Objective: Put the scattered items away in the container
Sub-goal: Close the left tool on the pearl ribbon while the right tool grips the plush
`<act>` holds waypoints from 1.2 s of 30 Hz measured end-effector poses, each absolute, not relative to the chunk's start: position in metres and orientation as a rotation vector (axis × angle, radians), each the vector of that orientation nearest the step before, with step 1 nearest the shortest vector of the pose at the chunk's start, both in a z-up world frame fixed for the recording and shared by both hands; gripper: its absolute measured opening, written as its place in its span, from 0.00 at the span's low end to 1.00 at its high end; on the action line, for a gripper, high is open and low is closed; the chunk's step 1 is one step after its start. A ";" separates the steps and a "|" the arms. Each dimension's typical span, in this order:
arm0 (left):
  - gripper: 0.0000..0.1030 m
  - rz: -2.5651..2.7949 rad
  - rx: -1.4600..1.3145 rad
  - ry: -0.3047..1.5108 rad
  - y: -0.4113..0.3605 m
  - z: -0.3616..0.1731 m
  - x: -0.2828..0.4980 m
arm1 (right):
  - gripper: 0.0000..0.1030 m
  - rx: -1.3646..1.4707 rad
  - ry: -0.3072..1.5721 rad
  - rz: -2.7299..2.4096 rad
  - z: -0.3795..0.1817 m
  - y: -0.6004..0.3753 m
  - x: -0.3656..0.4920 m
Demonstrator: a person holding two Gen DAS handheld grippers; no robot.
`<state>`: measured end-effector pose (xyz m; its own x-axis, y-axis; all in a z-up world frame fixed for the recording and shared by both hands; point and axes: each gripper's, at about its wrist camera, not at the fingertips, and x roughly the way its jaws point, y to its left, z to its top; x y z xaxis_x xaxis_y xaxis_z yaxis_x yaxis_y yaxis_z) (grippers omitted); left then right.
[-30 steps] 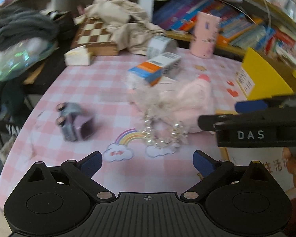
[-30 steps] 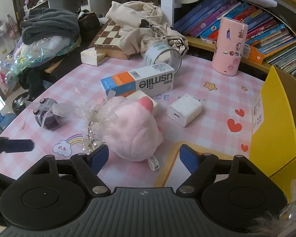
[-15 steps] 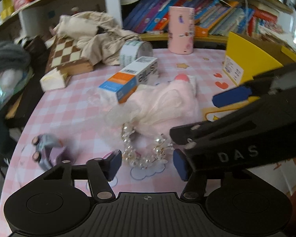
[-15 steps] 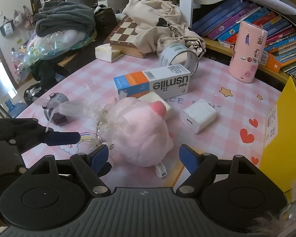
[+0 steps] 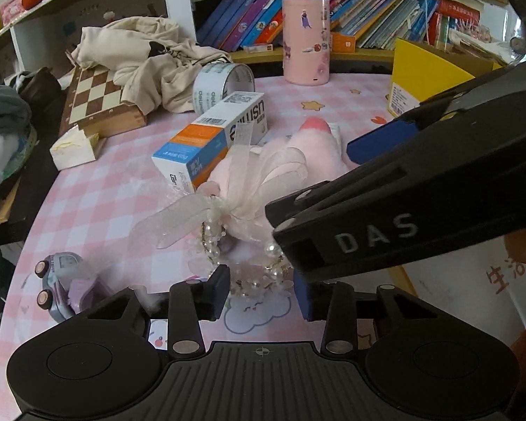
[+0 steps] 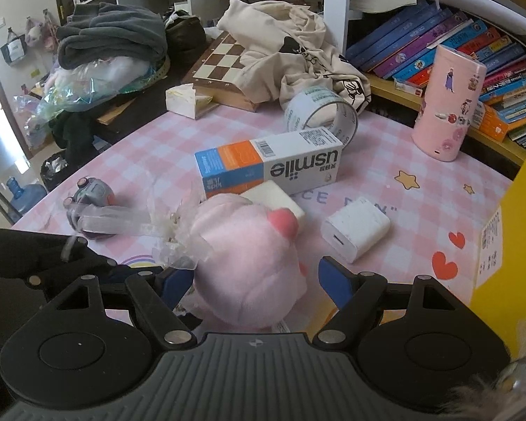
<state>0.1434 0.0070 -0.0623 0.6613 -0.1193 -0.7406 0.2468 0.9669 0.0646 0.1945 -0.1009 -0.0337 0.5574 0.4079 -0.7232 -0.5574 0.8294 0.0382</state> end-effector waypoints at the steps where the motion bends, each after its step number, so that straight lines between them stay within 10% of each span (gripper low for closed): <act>1: 0.37 -0.208 0.164 0.824 0.007 -0.062 0.144 | 0.75 -0.207 0.803 0.575 -0.035 -0.100 0.196; 11: 0.29 -0.238 0.160 0.832 0.005 -0.062 0.146 | 0.53 -0.196 0.825 0.618 -0.036 -0.100 0.196; 36: 0.24 -0.148 -0.164 0.761 0.062 -0.018 0.088 | 0.50 -0.089 0.753 0.494 -0.011 -0.123 0.135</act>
